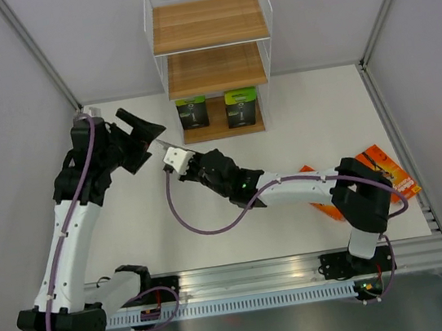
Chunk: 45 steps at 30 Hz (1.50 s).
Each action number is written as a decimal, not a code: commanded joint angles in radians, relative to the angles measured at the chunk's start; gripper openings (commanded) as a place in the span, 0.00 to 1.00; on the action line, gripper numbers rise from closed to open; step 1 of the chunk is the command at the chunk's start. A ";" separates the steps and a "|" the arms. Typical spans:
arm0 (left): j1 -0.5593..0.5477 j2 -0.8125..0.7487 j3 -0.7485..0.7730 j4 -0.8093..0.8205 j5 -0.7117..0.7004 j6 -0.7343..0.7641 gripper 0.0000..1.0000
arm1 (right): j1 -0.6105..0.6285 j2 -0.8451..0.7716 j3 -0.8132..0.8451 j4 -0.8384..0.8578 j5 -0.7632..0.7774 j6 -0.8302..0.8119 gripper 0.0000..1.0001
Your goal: Place and organize the shaving razors onto the shelf
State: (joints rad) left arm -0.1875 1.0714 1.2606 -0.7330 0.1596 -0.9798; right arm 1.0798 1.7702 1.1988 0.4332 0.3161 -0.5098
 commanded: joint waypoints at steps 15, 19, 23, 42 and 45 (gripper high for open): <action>0.019 -0.250 -0.191 0.437 0.406 0.786 0.98 | -0.313 -0.420 -0.289 0.102 -0.771 0.682 0.00; 0.019 -0.281 -0.346 0.671 0.504 0.782 0.96 | -0.311 -0.437 -0.257 0.023 -0.882 0.673 0.00; 0.019 -0.196 -0.336 0.699 0.668 0.808 0.89 | -0.319 -0.475 -0.257 -0.039 -0.911 0.643 0.00; 0.019 -0.148 -0.290 0.649 0.853 0.951 0.68 | -0.343 -0.514 -0.225 -0.134 -1.052 0.602 0.01; 0.019 -0.117 -0.267 0.643 0.868 0.966 0.66 | -0.343 -0.520 -0.216 -0.137 -1.077 0.600 0.00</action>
State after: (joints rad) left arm -0.1696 0.9276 0.9401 -0.1165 0.9794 -0.0818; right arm 0.7395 1.2778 0.9272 0.2684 -0.6910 0.1074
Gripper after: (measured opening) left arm 0.677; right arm 0.056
